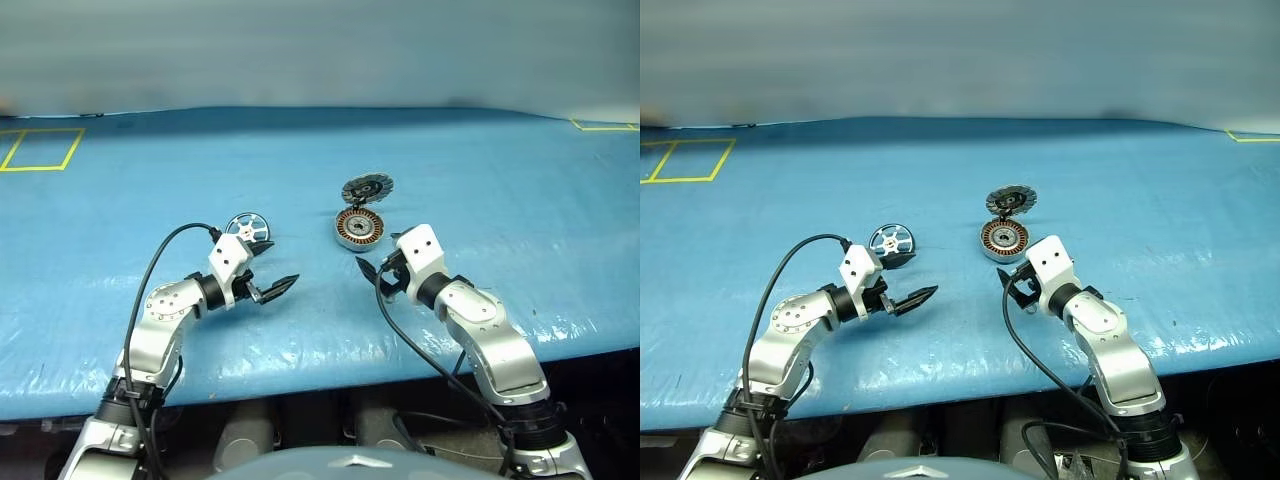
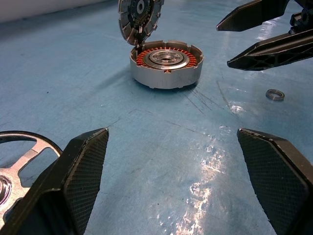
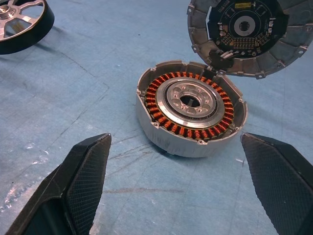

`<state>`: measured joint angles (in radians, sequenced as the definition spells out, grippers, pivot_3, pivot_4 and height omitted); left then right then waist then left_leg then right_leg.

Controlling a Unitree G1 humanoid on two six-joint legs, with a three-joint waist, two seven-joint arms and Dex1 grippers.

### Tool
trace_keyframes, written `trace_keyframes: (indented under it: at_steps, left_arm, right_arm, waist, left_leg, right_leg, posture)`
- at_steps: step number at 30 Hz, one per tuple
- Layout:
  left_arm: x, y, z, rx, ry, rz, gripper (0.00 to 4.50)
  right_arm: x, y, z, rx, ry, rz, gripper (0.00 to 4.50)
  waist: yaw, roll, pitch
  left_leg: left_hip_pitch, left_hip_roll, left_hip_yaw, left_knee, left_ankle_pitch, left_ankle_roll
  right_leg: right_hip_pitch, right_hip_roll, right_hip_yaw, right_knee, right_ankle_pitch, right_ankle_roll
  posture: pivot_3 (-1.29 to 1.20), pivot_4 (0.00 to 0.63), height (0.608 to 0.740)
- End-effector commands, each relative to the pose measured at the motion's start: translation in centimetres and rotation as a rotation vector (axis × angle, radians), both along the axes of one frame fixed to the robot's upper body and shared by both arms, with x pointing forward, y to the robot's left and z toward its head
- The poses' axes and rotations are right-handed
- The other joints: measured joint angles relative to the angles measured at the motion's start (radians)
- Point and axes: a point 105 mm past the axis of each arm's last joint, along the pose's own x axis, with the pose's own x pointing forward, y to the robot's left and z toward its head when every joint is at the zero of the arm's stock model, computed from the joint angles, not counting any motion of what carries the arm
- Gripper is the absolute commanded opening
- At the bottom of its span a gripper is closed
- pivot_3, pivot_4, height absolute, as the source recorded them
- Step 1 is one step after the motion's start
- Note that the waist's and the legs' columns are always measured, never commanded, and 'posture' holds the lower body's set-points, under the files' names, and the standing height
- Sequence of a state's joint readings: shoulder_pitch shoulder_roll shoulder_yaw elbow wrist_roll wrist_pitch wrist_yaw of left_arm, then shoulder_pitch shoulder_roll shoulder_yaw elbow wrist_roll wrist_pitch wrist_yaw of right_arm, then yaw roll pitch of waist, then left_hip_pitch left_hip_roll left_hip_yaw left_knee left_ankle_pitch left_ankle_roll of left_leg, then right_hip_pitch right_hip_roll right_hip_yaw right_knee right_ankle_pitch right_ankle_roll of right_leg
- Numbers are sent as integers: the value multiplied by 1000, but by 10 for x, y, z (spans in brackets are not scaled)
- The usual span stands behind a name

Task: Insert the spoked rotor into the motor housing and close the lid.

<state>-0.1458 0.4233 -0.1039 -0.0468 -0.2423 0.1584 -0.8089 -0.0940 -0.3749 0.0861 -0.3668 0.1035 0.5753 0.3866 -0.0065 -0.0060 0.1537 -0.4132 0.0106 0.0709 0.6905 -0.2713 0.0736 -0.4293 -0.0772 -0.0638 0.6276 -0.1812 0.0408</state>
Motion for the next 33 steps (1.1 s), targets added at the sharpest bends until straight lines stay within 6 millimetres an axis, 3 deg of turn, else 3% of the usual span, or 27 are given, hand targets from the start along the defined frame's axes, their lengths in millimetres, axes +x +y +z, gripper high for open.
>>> trace_keyframes:
  at_steps: [1,23,28,33]
  left_arm:
    - [3,-2,11,-7,-50,-9,4500]
    - [7,2,19,-8,-85,20,4500]
    - [8,1,20,-7,-89,17,4500]
    - [7,-2,19,-12,-83,10,4500]
  right_arm:
    - [3,-4,15,13,-52,-20,4471]
    - [3,3,13,16,-58,-10,4471]
    - [2,12,13,-11,-54,45,4471]
    - [-1,3,10,-54,-46,30,4471]
  waist:
    - [0,0,0]
    - [-1,0,0]
    - [-2,0,0]
    - [1,0,0]
  left_leg:
    - [0,0,0,0,0,0]
    - [0,0,0,0,1,-1]
    - [0,0,0,0,0,0]
    - [0,0,0,0,0,-1]
  right_leg:
    - [0,0,0,0,0,0]
    - [0,0,0,0,1,-1]
    - [0,0,0,0,0,1]
    - [0,0,0,0,0,1]
  posture:
    - [0,150,740]
    - [0,150,740]
    - [0,150,740]
    - [0,150,740]
